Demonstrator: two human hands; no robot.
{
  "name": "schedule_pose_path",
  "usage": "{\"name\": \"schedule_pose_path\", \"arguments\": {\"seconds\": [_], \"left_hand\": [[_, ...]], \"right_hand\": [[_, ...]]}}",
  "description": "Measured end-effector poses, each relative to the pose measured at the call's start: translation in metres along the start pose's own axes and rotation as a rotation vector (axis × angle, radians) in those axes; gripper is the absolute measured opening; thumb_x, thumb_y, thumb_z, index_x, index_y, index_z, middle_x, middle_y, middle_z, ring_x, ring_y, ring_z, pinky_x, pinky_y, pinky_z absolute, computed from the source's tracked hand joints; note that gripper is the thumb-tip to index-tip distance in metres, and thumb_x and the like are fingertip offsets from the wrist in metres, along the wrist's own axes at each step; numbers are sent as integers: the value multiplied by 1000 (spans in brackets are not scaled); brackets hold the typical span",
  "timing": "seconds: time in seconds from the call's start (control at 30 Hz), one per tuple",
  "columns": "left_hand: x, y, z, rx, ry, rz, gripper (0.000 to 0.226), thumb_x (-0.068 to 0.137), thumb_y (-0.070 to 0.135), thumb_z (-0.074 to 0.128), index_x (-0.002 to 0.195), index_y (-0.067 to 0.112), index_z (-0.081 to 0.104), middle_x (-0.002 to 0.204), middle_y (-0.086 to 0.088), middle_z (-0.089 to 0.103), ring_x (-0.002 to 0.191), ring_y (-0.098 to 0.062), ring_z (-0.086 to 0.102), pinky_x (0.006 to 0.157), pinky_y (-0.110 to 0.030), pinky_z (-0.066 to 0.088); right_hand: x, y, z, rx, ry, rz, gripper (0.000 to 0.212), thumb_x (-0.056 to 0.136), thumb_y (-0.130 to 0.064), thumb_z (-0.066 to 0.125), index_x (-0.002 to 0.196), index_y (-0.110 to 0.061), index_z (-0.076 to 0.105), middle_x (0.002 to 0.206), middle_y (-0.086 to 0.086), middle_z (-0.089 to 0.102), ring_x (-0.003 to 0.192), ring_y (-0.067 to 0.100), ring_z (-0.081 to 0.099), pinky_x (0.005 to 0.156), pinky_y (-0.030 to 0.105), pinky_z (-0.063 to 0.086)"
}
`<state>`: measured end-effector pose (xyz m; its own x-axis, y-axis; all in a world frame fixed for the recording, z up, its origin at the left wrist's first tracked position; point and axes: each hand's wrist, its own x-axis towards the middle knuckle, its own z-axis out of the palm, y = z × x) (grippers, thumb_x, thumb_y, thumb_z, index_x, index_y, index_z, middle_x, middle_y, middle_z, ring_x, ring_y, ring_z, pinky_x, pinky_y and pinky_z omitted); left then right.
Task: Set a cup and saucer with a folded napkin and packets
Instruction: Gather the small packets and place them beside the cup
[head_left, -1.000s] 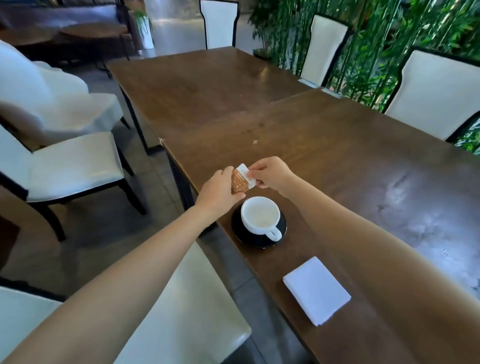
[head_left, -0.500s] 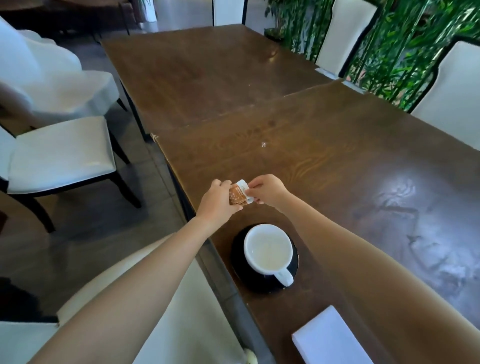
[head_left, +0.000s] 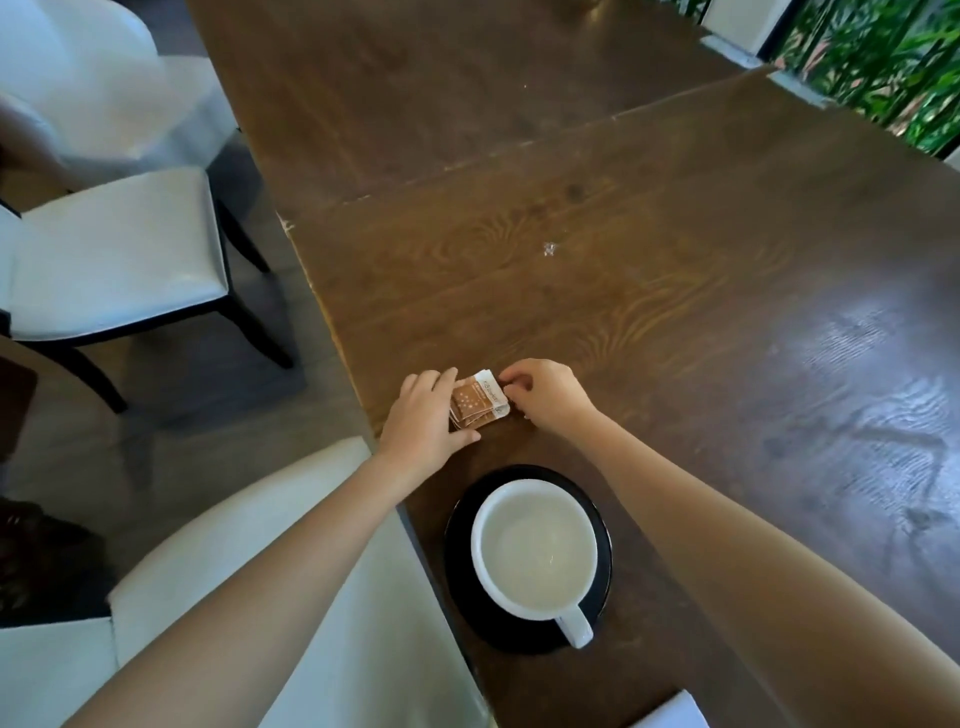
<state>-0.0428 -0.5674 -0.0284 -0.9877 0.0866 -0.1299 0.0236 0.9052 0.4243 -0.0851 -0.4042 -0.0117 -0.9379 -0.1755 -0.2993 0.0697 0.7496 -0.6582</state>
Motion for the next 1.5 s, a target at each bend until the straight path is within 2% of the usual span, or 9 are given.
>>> {"name": "schedule_pose_path", "arguments": {"seconds": [0.17,0.33,0.57,0.77,0.93,1.03,1.1,1.3,1.5], "left_hand": [[-2,-6,-4,-49,-9,-5,80,74,34,74,140,12,34,137,-6,45,128,-24,34,105,-35,31],[1,0,-1,-93,14,-10,73,75,24,74,137,15,38,132,-6,49,125,-22,37,101,-32,33],[-7,0,4,-80,56,18,67,77,22,72,136,15,41,134,-3,50,126,-20,39,102,-32,35],[-8,3,7,-89,81,20,66,77,19,73,136,16,41,133,-3,51,126,-20,39,103,-34,36],[-9,2,8,-62,97,57,66,77,18,72,135,16,42,132,-3,53,125,-20,41,100,-33,37],[-8,1,7,-60,93,72,66,77,16,71,136,16,42,133,-4,53,126,-21,40,101,-34,37],[-8,1,6,-65,84,74,67,77,17,71,136,17,41,134,-3,53,126,-21,40,101,-34,37],[-8,2,5,-75,67,71,75,74,27,75,138,16,37,136,-3,50,128,-21,37,103,-35,35],[-8,4,5,-57,69,50,74,75,33,74,137,17,38,136,-2,51,129,-19,38,103,-34,36]], "right_hand": [[-1,7,-2,-26,-17,-57,29,89,-11,54,117,-12,64,116,8,65,101,21,61,87,25,47],[-5,9,2,-28,-59,-104,31,83,-13,65,114,-16,66,104,5,66,84,8,55,77,18,42],[-10,13,5,10,-32,-115,32,80,-10,68,111,-12,62,104,6,63,83,9,56,72,15,43],[-12,10,7,10,-19,-141,33,79,-10,69,110,-10,58,104,9,61,80,14,55,80,30,51],[-11,12,9,-86,-55,-188,52,78,-9,69,125,-14,48,110,9,56,80,10,49,77,24,45],[-8,12,8,-151,-121,-204,75,77,-13,71,141,-19,31,121,9,48,95,13,49,88,29,47],[-4,10,5,-220,-182,-213,81,77,-19,72,144,-24,26,126,9,42,111,20,48,97,37,47],[7,4,-1,-349,-255,-278,67,77,-24,72,135,-24,39,124,8,40,114,24,46,96,37,45],[11,3,-1,-382,-264,-301,67,77,-24,73,134,-24,39,127,7,39,116,24,45,98,37,43]]}}
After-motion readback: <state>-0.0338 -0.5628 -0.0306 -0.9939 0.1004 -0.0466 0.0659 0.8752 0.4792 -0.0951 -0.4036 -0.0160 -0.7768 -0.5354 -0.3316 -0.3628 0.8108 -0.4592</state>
